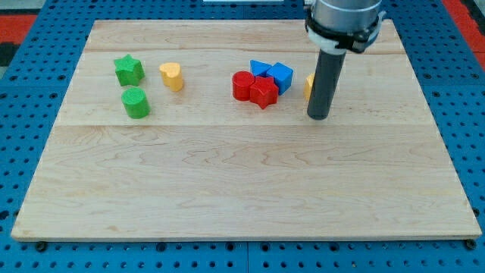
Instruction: Push green circle below the yellow hexagon
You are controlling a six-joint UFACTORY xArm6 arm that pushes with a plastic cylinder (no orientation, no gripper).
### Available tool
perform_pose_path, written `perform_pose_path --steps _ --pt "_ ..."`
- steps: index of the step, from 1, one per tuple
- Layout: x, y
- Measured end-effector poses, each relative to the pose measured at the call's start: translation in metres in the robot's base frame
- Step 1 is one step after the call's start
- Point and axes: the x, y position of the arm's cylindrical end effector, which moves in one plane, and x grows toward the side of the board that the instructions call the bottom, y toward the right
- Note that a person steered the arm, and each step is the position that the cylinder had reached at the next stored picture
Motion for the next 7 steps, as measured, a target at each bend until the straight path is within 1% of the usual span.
perform_pose_path --steps 1,2,3,4,5,6,7 --pt "0.034 -0.048" --pt "0.056 -0.131" --pt "0.057 -0.221" --pt "0.040 -0.299" --pt "0.003 -0.346" --pt "-0.033 -0.365" --pt "-0.047 -0.364"
